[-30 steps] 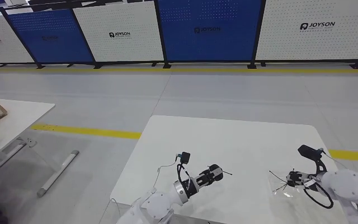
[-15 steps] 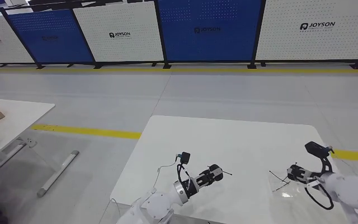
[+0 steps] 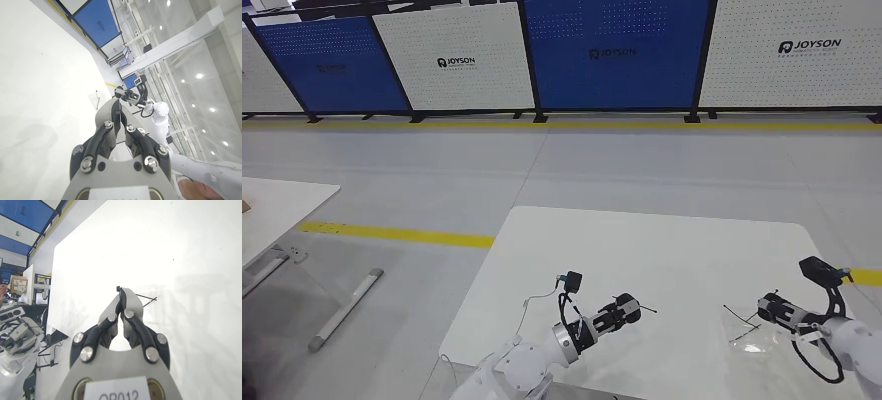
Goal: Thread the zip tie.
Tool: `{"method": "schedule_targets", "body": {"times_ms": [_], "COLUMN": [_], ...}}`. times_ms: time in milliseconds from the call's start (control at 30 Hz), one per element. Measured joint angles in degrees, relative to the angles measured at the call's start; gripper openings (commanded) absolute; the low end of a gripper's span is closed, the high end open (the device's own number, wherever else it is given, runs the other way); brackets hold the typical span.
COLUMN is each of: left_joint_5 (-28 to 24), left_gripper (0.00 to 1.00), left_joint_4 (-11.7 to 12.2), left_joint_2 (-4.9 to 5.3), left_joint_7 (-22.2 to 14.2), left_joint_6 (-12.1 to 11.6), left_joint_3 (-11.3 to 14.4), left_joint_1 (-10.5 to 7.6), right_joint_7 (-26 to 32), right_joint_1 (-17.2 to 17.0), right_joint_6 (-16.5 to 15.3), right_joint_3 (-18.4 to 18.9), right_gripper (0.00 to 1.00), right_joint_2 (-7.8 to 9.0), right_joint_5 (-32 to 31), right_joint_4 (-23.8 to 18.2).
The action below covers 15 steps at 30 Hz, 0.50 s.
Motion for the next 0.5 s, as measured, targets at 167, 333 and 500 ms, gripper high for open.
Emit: {"method": "schedule_targets", "body": {"times_ms": [167, 333, 500], "left_joint_5": [1.5, 7.1, 6.9], "left_gripper": [0.0, 0.0, 0.0], "left_joint_4": [0.0, 1.1, 1.0], "left_joint_2": [-1.32, -1.97, -1.95], "left_joint_7": [11.4, 17.2, 17.0], "left_joint_6": [3.3, 4.4, 4.4], "left_joint_3": [3.0, 5.4, 5.4], "left_joint_1": [-1.16, -1.92, -1.89], "right_joint_7": [0.0, 0.0, -2.5], "right_joint_1": [0.0, 0.0, -1.3], "right_joint_6": [0.0, 0.0, -2.9], "right_joint_3": [0.0, 0.0, 0.4], "right_gripper": [0.0, 0.0, 0.0], "right_joint_2": [0.0, 0.0, -0.27], "right_joint_5": [0.0, 0.0, 2.6], "right_joint_4": [0.0, 0.0, 0.0]}}
